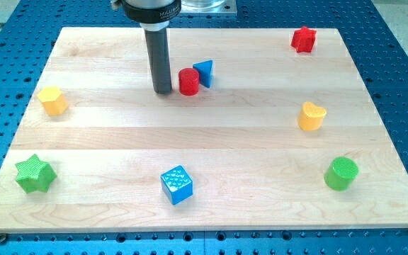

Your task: Move your arm below to the green star

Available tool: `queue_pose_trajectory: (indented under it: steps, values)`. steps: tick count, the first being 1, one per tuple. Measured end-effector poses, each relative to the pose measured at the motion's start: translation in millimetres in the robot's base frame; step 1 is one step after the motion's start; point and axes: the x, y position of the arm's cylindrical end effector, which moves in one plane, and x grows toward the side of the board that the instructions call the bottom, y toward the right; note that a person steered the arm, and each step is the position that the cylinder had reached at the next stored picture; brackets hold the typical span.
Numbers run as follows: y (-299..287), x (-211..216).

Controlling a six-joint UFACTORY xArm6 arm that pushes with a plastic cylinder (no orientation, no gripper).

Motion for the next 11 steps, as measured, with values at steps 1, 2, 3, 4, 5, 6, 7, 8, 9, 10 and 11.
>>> queue_pose_trajectory:
  steps: [1, 2, 3, 4, 5, 6, 7, 8, 9, 10, 11]
  values:
    - [1.1, 26.3]
    - [2.3, 34.9]
    - [2.3, 35.8]
    - [2.3, 46.4]
    - [2.3, 75.1]
    - [-1.1, 101.9]
    - [-19.1, 126.0]
    - [-101.4, 87.6]
    - [-163.4, 92.0]
    - [-166.8, 99.6]
    - [-96.0, 123.2]
